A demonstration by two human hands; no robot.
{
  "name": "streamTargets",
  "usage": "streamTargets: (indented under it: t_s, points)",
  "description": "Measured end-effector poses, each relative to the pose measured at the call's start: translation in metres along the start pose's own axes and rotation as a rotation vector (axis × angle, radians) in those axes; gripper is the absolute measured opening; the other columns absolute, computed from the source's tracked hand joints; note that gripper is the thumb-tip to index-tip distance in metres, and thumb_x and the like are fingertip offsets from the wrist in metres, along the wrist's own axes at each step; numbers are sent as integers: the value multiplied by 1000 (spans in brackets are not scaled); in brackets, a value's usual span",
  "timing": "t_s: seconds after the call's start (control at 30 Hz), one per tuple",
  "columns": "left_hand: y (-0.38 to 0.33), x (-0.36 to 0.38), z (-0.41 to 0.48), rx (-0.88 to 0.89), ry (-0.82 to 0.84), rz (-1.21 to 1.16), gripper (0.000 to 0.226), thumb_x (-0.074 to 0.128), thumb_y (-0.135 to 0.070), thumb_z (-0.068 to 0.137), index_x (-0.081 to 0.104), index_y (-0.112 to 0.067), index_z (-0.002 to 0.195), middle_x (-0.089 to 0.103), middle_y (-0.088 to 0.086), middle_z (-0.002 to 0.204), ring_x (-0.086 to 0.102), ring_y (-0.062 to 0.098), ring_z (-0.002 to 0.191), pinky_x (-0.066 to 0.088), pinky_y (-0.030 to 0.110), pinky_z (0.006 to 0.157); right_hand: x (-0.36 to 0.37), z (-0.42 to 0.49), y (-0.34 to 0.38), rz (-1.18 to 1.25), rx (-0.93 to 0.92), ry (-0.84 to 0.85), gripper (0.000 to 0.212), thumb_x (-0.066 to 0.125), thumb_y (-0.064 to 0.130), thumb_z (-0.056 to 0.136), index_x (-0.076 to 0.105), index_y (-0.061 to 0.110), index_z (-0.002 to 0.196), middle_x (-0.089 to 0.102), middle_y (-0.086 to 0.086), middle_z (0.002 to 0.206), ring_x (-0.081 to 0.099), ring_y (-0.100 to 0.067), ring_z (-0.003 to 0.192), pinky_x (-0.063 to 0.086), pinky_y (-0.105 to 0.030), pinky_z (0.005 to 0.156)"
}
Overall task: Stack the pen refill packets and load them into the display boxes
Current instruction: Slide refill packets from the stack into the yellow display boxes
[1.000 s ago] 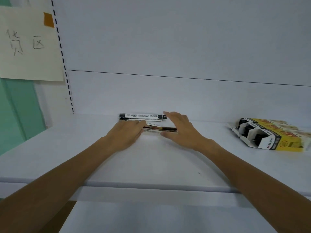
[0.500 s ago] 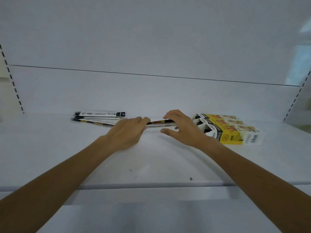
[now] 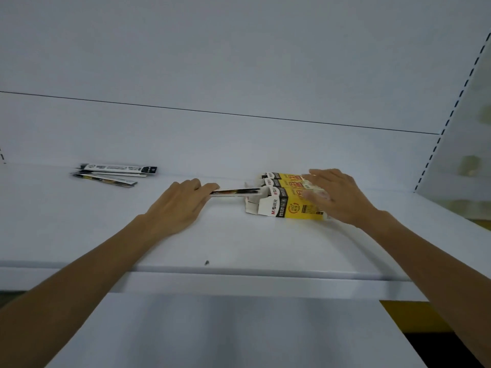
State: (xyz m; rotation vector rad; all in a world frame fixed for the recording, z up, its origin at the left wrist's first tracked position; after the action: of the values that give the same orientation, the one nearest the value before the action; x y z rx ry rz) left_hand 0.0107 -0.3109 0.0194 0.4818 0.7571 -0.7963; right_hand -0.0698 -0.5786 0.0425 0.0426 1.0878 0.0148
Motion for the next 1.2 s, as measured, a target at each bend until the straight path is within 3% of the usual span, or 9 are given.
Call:
streamTargets:
  t_s: [0.1, 0.23, 0.5, 0.63, 0.77, 0.9, 0.97, 1.1, 1.2]
  points:
    - [4, 3, -3, -67, 52, -35, 32, 42, -17, 98, 55, -17, 127, 53, 10, 81, 39, 24, 61, 39, 34, 61, 15, -15, -26, -39, 6, 61, 89, 9, 80, 72, 42, 30, 138, 41, 7, 146, 34, -15, 132, 28, -43, 109]
    - [-10, 1, 3, 14, 24, 7, 31, 47, -16, 88, 64, -15, 115, 52, 6, 68, 32, 17, 49, 33, 27, 48, 17, -22, -28, -70, 14, -16, 80, 14, 72, 76, 44, 30, 137, 46, 8, 141, 39, -15, 131, 31, -36, 104]
    - [-21, 0, 15, 81, -9, 79, 27, 59, -7, 79, 67, -10, 104, 52, 7, 63, 25, 15, 51, 28, 25, 47, 17, -20, -27, -69, -20, -82, 73, 20, 68, 80, 51, 28, 132, 52, 5, 137, 46, -17, 126, 37, -36, 98]
    - [-14, 7, 10, 21, 61, 47, 29, 62, -4, 85, 63, -9, 113, 52, 10, 71, 29, 17, 56, 29, 29, 55, 15, -21, -26, -56, -25, -116, 70, 23, 67, 81, 54, 27, 130, 55, 4, 133, 49, -18, 124, 39, -37, 96]
    - [-15, 18, 14, -35, 127, 7, 34, 46, -14, 96, 50, -10, 129, 51, 13, 90, 36, 23, 71, 29, 32, 67, 15, -20, -25, -63, -22, -103, 71, 22, 66, 81, 53, 27, 130, 55, 4, 133, 49, -18, 124, 39, -36, 96]
    - [-15, 20, 14, 2, 121, 41, 39, 63, -9, 86, 55, -7, 123, 54, 12, 83, 49, 28, 65, 35, 31, 61, 14, -21, -25, -57, -21, -126, 69, 25, 65, 82, 56, 25, 128, 58, 3, 130, 52, -19, 120, 41, -37, 94]
    - [-15, 20, 15, 29, 96, 47, 43, 67, -8, 82, 56, -8, 124, 56, 12, 82, 45, 23, 63, 35, 30, 59, 14, -21, -25, -59, -22, -118, 69, 24, 65, 82, 56, 25, 128, 58, 3, 130, 51, -20, 121, 41, -37, 94]
    - [-9, 25, 16, -53, 141, -72, 42, 44, -16, 96, 44, -22, 137, 52, 13, 97, 38, 21, 77, 35, 32, 71, 14, -21, -25, -60, -25, -117, 70, 23, 65, 82, 56, 24, 128, 58, 3, 130, 52, -20, 120, 41, -37, 93]
    - [-1, 26, 13, -117, 134, -140, 40, 41, -17, 97, 47, -26, 135, 49, 10, 95, 43, 24, 81, 40, 34, 75, 15, -20, -25, -69, -19, -117, 70, 22, 66, 81, 55, 25, 128, 57, 4, 131, 51, -19, 121, 40, -36, 93]
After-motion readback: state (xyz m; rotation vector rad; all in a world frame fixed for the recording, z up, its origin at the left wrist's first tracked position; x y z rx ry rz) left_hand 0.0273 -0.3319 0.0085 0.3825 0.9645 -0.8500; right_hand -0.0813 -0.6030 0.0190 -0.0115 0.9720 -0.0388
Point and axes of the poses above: each hand's wrist, its own z-axis towards the middle knuckle, its own x-axis out of the palm, y = z × x, the point moved 8 cm from there along z, towards the middle knuckle
